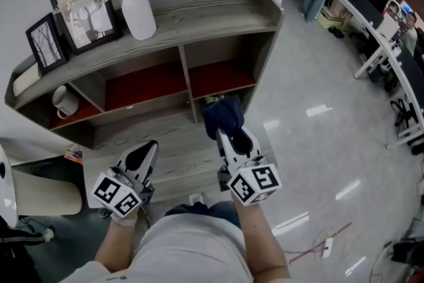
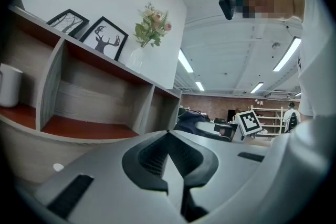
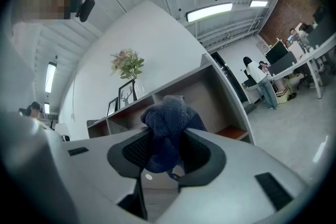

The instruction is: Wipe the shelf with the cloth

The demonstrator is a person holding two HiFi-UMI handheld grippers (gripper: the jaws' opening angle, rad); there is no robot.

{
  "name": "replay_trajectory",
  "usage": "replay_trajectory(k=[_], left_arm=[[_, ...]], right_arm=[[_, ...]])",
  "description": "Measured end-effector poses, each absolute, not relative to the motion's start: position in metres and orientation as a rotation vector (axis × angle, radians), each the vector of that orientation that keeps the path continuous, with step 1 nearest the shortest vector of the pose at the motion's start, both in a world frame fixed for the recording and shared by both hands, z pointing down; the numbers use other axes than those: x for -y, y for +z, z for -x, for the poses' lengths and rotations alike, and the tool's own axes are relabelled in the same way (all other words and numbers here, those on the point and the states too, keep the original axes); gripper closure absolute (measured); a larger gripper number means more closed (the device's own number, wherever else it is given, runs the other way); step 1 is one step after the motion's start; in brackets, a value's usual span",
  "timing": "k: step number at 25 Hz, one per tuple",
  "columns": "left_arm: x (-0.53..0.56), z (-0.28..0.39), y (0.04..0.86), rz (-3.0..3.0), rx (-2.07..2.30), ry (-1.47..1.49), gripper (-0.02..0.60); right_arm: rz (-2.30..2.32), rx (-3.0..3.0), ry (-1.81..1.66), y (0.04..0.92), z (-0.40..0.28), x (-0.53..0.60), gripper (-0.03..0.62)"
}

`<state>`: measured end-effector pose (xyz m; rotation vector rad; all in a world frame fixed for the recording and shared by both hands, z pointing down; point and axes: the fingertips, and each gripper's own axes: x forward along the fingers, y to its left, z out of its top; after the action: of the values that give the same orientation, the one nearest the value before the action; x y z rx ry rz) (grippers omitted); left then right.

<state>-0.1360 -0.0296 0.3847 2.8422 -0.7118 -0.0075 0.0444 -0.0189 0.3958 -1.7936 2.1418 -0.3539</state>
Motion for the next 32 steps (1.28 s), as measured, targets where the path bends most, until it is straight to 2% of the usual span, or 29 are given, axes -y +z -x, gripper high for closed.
replay_trajectory(k=[8,32], left_arm=[[0.057,0.139,0.386,-2.812,0.775,0.014,0.566],[0.074,0.126,0.383,-2.656,1.205,0.027,0.566]], right_arm=[[1.658,-2.203,-0.350,0.368,-0.051,0.091,0.456],[0.960,-2.290,-0.704,0.322,-0.029,0.218,0.454]])
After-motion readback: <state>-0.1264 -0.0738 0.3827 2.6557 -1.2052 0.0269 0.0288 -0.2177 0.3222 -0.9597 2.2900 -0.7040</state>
